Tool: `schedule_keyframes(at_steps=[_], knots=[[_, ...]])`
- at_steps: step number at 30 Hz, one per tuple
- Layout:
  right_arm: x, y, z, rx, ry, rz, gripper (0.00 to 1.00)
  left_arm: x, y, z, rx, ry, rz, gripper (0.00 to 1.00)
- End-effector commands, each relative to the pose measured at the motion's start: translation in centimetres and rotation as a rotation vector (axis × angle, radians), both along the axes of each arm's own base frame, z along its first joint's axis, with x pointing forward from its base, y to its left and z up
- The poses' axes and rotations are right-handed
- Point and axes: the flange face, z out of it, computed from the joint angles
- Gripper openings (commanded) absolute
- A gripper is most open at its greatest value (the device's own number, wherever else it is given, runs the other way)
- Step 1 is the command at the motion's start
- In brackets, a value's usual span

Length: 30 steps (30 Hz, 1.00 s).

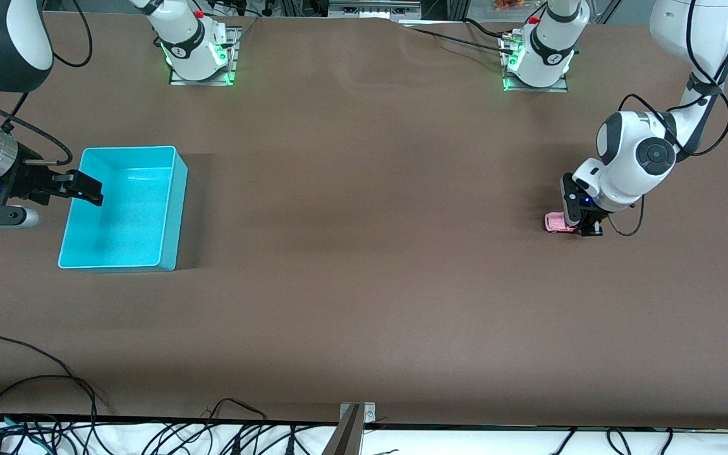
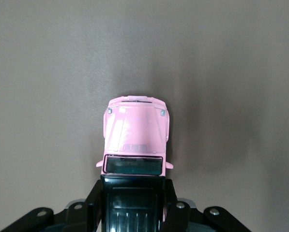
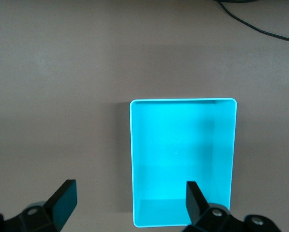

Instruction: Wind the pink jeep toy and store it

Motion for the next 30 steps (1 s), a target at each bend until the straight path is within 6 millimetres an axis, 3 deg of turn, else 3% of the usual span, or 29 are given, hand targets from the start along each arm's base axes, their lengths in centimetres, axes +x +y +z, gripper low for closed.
schedule_keyframes(at_steps=[1,9,12,16,30], knots=[[0.1,-0.2,0.4,-0.001,-0.003,-0.004,1.0,1.0,1.3,-1.6,-0.004,0.015,0.019,0.0],[0.0,-1.0,0.4,-0.004,0.007,-0.006,1.0,0.5,3.1,-2.7,-0.008,0.036,0.057,0.0],[0.1,-1.0,0.4,-0.003,0.001,-0.006,1.0,0.1,5.1,-3.2,0.004,0.045,0.094,0.0],[0.0,-0.9,0.3,-0.004,0.009,-0.008,1.0,-0.3,6.1,-3.7,0.01,0.055,0.108,0.0],[0.2,-1.9,0.1,-0.004,0.01,-0.021,1.0,-0.9,11.0,-3.6,0.056,0.061,0.101,0.0]])
